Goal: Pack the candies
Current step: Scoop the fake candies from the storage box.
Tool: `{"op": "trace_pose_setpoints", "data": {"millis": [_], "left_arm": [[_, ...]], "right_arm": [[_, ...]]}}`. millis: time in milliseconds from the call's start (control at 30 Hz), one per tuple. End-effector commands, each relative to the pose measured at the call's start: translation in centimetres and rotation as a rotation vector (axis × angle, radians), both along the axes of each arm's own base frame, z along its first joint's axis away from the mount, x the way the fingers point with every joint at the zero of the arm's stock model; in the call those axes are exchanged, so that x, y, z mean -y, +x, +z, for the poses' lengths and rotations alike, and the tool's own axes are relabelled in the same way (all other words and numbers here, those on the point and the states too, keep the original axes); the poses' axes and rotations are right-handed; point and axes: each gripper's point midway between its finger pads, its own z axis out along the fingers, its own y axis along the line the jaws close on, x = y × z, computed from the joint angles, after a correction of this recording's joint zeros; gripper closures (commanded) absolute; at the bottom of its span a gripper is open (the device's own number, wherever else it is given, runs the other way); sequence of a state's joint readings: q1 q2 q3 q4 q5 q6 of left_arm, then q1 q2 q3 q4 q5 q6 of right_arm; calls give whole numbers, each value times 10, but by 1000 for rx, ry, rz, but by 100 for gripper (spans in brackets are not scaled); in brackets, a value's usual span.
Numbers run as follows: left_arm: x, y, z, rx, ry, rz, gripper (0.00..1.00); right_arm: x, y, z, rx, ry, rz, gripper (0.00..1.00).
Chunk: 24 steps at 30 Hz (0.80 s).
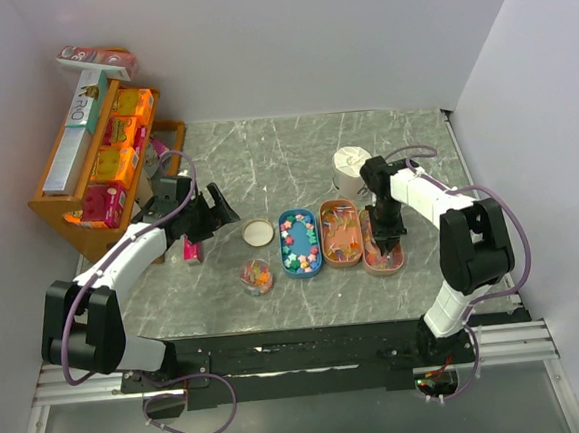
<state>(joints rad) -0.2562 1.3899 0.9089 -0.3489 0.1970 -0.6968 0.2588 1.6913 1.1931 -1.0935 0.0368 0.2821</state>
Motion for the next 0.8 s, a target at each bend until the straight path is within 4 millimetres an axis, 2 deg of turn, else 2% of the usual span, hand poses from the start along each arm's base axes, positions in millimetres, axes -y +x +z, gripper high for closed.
{"op": "trace_pose_setpoints", "data": {"millis": [0,167,400,767], "left_arm": [[1,7,11,35,-17,7,3],[1,6,11,36,-21,6,4],[4,6,11,32,-32,-1,4],[4,4,14,40,-37,-4,3]], "right_arm": [[7,15,-1,75,-36,-37,100],[8,14,8,150,-28,-43,100],[9,-5,13,217,-10,-30,100],[5,-11,25,318,9,-55,100]]}}
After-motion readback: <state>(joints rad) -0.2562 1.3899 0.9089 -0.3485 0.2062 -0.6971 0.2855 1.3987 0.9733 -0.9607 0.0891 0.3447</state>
